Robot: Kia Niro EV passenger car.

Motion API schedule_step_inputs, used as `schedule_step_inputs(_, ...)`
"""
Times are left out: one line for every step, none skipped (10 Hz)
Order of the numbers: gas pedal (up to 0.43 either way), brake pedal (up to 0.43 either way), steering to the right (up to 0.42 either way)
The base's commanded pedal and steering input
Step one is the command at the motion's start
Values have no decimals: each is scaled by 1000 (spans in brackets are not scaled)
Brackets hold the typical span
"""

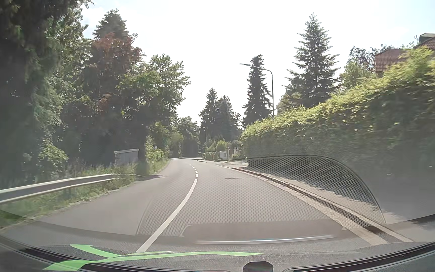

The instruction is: Follow the waypoints while adhering to traffic rules and regulations

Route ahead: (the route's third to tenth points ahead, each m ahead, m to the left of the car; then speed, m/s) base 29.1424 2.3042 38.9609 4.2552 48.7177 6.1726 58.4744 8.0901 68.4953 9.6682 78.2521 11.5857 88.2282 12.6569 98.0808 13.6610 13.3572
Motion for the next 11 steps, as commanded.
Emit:
schedule_step_inputs(59,0,-29)
schedule_step_inputs(47,0,-35)
schedule_step_inputs(47,0,-36)
schedule_step_inputs(47,0,-36)
schedule_step_inputs(0,0,-35)
schedule_step_inputs(0,0,-33)
schedule_step_inputs(0,0,-31)
schedule_step_inputs(0,0,-30)
schedule_step_inputs(0,0,-29)
schedule_step_inputs(0,0,-29)
schedule_step_inputs(0,0,-28)
